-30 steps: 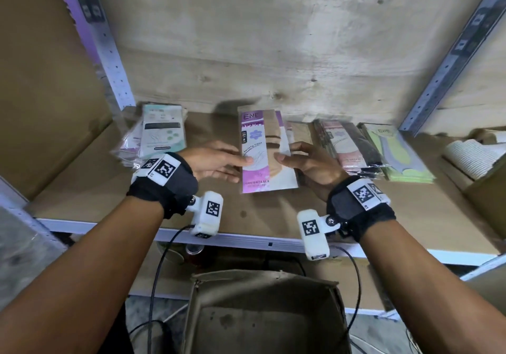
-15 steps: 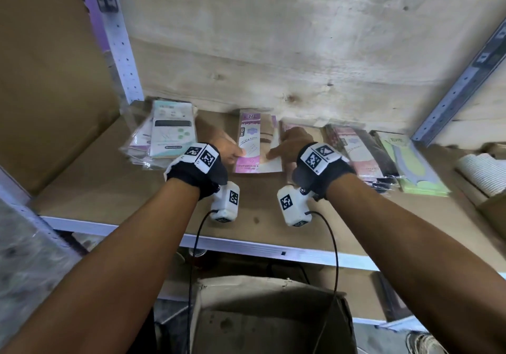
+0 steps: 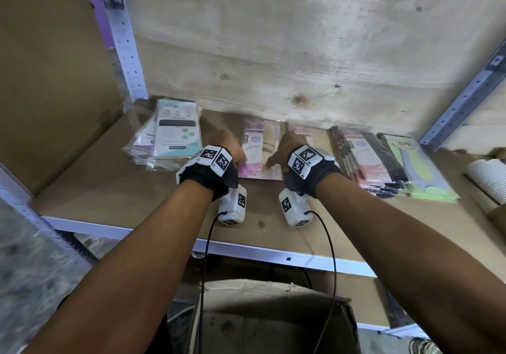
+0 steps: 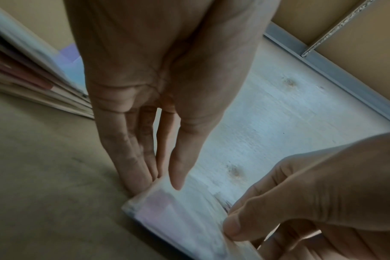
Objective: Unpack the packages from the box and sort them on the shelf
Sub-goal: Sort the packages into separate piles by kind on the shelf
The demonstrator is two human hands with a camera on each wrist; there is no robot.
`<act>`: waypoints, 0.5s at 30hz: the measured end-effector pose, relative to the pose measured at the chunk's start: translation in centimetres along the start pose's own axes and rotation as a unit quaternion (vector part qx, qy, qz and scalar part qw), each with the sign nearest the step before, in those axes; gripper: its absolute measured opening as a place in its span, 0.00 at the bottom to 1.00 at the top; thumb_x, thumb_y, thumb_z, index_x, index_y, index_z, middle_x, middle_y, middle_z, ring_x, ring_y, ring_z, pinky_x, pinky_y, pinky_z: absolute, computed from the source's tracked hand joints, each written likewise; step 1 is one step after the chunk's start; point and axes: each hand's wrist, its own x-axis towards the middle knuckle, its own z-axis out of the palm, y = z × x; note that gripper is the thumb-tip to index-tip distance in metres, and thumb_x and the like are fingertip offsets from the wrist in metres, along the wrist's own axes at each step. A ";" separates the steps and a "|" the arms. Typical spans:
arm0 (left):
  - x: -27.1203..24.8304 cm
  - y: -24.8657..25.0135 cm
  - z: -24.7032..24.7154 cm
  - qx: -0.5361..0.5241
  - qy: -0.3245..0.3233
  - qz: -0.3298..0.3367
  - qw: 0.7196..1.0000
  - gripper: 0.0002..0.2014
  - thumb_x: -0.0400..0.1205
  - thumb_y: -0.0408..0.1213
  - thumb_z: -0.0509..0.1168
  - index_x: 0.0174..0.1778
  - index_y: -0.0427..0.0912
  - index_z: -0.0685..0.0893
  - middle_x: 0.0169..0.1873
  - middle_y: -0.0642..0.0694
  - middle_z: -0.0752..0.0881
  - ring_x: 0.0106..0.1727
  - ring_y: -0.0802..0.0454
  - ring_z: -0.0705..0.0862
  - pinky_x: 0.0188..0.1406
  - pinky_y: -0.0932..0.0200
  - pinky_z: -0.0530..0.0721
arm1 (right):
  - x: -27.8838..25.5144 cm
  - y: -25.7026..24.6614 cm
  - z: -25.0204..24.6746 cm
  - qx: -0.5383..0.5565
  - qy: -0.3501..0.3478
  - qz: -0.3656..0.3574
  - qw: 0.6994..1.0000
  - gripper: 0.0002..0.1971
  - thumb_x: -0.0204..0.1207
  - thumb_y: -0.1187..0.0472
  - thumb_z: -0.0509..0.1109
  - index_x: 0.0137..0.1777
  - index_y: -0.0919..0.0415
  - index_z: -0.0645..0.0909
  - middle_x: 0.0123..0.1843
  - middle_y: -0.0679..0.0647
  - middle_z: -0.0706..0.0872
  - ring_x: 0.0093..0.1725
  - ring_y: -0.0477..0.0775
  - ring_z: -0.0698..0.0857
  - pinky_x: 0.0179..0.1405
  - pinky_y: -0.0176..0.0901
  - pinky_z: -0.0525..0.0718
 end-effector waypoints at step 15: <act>-1.8 0.1 -4.9 0.006 0.129 0.072 0.989 0.13 0.76 0.41 0.74 0.56 0.43 0.92 0.57 0.44 0.91 0.60 0.44 0.87 0.66 0.53 0.83 | -1.0 -2.2 -1.3 -0.042 0.055 -0.096 0.993 0.13 0.74 0.56 0.73 0.47 0.67 0.85 0.43 0.59 0.86 0.44 0.59 0.84 0.44 0.42 0.83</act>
